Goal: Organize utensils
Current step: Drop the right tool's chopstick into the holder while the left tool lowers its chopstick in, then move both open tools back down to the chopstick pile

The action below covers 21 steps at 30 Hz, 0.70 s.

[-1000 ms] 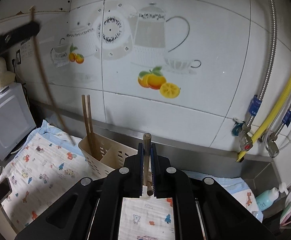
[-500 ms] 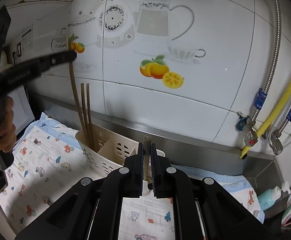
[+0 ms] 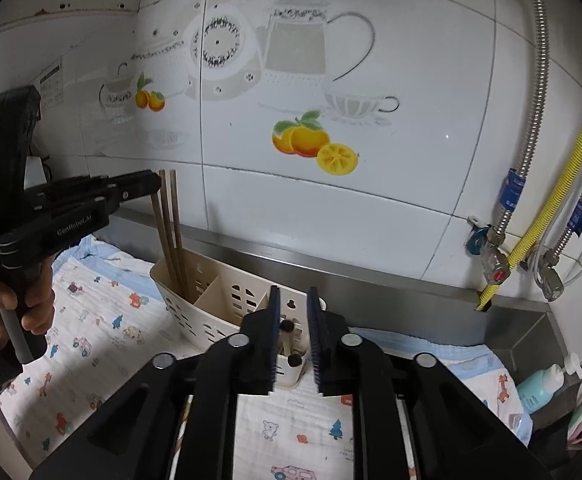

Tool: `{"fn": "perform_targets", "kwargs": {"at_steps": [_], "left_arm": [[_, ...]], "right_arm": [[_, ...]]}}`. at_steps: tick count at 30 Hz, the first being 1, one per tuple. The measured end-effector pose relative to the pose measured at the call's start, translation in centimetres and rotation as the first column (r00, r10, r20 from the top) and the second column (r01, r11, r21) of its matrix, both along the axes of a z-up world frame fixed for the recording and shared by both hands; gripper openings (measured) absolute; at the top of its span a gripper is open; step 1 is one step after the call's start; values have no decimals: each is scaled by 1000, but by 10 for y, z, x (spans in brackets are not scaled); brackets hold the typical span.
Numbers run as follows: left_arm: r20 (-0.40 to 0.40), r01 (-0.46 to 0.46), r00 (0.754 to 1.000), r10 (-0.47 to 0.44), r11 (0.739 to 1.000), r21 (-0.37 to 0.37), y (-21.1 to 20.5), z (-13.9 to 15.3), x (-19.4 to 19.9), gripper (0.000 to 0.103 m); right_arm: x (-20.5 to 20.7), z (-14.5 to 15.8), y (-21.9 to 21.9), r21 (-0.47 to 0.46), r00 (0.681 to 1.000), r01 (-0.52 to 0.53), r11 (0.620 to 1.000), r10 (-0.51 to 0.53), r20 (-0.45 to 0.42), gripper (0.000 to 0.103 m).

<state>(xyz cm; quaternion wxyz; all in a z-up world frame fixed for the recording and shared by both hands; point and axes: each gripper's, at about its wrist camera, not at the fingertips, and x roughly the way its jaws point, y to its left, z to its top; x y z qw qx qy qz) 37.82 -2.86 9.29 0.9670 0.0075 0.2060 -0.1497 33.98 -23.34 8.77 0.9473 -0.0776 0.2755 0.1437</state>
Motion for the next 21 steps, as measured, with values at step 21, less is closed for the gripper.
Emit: {"fn": "perform_targets", "kwargs": {"at_steps": [21], "left_arm": [[-93, 18, 995, -18, 1000, 5, 29, -40, -131, 21]], "right_arm": [[-129, -25, -2, 79, 999, -20, 997, 16, 50, 31]]}}
